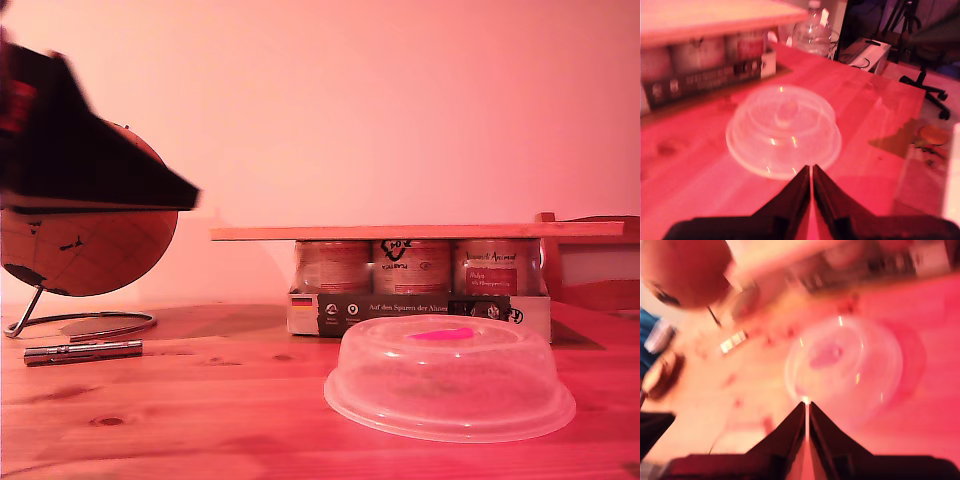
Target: Pick up the plastic microwave lid and place it on the shelf behind you
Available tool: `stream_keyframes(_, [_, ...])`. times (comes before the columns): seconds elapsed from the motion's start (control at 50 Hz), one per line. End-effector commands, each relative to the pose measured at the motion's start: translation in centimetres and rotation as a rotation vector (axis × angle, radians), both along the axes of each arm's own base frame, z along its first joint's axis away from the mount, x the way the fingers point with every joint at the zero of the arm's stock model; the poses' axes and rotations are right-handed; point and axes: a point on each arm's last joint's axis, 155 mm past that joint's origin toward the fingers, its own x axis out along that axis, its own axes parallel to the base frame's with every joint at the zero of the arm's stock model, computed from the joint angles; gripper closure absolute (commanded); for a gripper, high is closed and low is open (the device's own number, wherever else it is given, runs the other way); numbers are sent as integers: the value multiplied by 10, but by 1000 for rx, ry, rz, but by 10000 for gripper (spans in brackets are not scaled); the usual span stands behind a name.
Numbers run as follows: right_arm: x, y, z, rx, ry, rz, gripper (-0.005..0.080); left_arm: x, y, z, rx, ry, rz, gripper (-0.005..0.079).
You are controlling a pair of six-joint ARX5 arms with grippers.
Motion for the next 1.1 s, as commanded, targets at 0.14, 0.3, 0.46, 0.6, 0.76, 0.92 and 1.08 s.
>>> stream_keyframes(0.14, [12, 15, -8, -42, 157, 79, 612, 13, -12, 4, 4, -52, -15, 751])
stream_keyframes(0.3, [27, 22, -12, -89, 214, 138, 421, 14, -31, 4, 27, -61, -106, 662])
stream_keyframes(0.46, [44, 30, -12, -113, 245, 194, 362, 30, -50, 7, 53, -87, -147, 559])
stream_keyframes(0.6, [58, 39, -8, -127, 246, 251, 356, 46, -62, 1, 74, -65, -146, 616])
stream_keyframes(0.76, [75, 46, -1, -131, 251, 282, 366, 60, -73, -15, 120, -66, -160, 763])
stream_keyframes(0.92, [84, 50, -6, -154, 309, 326, 366, 75, -86, -30, 147, -47, -168, 764])
stream_keyframes(1.08, [91, 55, -19, -192, 335, 388, 366, 87, -99, -36, 158, -41, -179, 764])
